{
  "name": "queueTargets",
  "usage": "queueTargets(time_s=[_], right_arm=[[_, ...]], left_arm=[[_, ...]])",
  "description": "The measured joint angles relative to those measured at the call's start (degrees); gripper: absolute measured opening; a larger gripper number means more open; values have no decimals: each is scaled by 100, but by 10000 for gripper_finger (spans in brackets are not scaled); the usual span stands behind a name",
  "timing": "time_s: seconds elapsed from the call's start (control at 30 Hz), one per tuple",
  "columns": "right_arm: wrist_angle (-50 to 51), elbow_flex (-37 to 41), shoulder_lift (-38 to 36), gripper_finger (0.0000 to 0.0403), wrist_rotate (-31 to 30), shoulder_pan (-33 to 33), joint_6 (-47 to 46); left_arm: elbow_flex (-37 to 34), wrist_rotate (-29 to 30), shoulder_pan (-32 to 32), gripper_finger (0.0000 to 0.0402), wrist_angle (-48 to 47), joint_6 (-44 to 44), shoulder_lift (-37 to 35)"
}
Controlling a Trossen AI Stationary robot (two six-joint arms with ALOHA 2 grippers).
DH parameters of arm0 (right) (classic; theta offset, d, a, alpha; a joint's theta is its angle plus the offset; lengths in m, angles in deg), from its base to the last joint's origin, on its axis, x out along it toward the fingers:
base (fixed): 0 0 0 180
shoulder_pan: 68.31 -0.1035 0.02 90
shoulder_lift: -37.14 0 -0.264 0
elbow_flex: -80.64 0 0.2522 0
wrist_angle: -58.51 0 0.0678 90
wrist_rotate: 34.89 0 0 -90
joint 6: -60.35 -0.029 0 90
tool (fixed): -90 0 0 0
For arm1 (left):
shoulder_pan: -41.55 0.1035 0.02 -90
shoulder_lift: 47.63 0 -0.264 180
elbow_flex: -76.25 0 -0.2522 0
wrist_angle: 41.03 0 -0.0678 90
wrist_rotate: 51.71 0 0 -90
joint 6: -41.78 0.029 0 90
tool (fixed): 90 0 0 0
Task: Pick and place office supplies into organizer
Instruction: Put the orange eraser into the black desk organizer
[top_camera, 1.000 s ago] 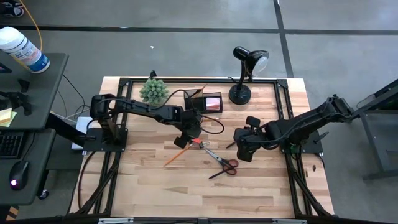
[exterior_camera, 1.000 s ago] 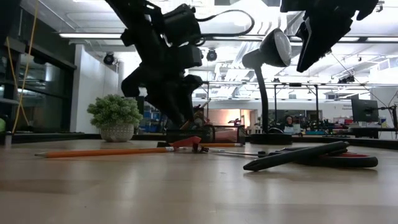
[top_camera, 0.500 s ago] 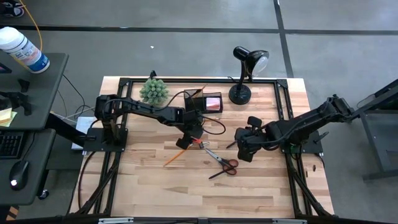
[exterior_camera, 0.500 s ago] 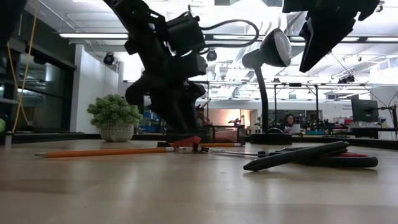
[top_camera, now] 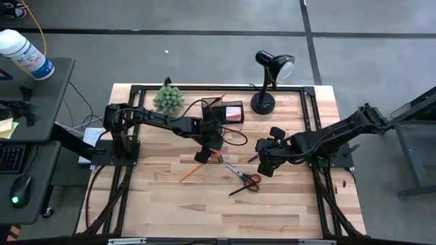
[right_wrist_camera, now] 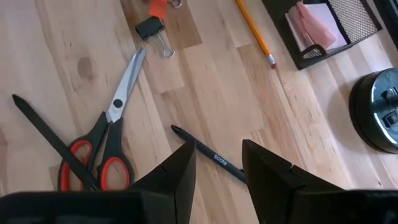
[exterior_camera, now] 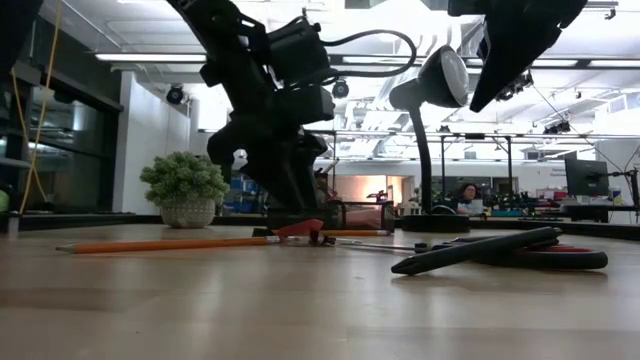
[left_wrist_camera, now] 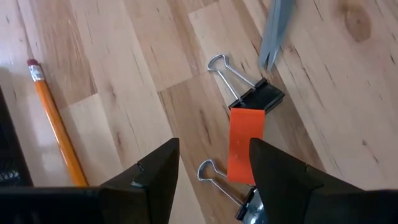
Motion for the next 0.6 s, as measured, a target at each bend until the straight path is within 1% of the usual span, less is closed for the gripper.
queueTargets(time_s=[0.3, 0.6], right_arm=[[-150, 0, 0, 124, -25, 0, -20], [-187, 0, 0, 124, -48, 0, -61]], left_arm=[[-9, -89, -35, 184, 40, 5, 102], [-5, -112, -233, 184, 68, 56, 260]])
